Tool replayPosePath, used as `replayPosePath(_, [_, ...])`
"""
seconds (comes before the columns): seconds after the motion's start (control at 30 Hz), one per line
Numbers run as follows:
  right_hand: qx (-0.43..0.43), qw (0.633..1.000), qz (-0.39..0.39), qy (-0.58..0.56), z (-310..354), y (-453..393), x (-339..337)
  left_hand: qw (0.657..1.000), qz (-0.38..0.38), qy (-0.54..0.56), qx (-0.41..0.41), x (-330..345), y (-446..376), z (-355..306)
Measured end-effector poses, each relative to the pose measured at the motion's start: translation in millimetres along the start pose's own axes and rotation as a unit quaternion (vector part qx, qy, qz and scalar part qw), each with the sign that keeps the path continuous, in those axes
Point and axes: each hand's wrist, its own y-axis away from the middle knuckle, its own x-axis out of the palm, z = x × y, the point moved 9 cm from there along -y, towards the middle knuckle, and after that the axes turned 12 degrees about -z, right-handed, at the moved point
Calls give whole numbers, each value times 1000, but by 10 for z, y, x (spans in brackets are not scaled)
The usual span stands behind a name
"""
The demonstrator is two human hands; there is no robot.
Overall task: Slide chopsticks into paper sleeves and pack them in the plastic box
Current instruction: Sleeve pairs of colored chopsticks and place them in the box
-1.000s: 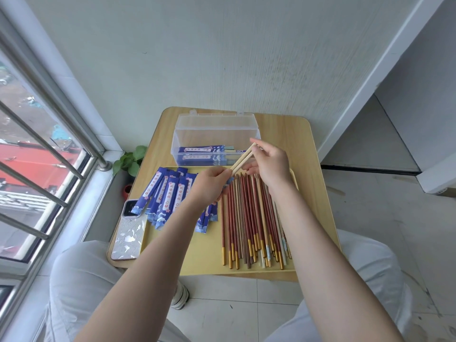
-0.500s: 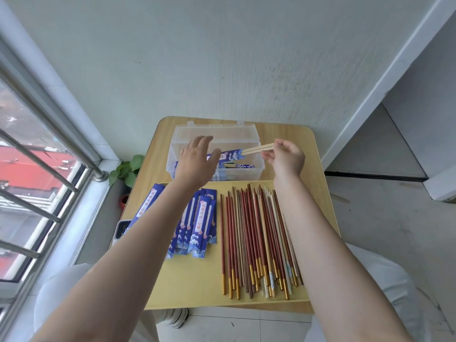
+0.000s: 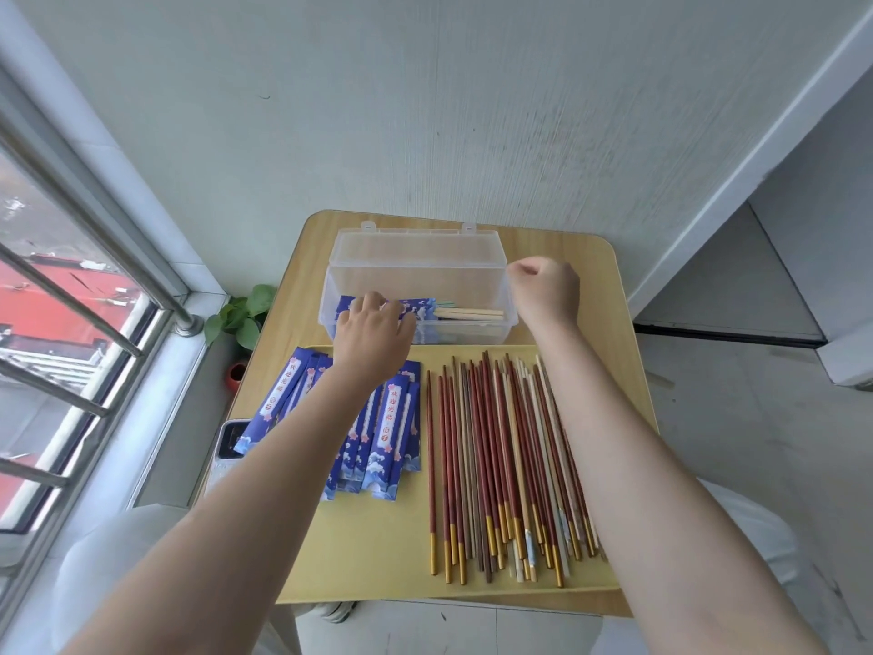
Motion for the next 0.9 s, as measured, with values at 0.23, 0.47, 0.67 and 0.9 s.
replayPosePath(0.23, [-216, 945, 148, 196, 146, 264, 472, 998, 47, -28, 13, 94, -86, -5])
replayPosePath(0.47, [-273, 903, 225, 242, 117, 593, 866, 996, 61, -68, 15, 116, -127, 21])
replayPosePath(0.67, [-307, 934, 122, 140, 328, 609, 575, 999, -41, -23, 25, -146, -53, -38])
replayPosePath(0.9, [-214, 958, 170, 92, 260, 1123, 429, 996, -18, 16, -80, -268, 432, 51])
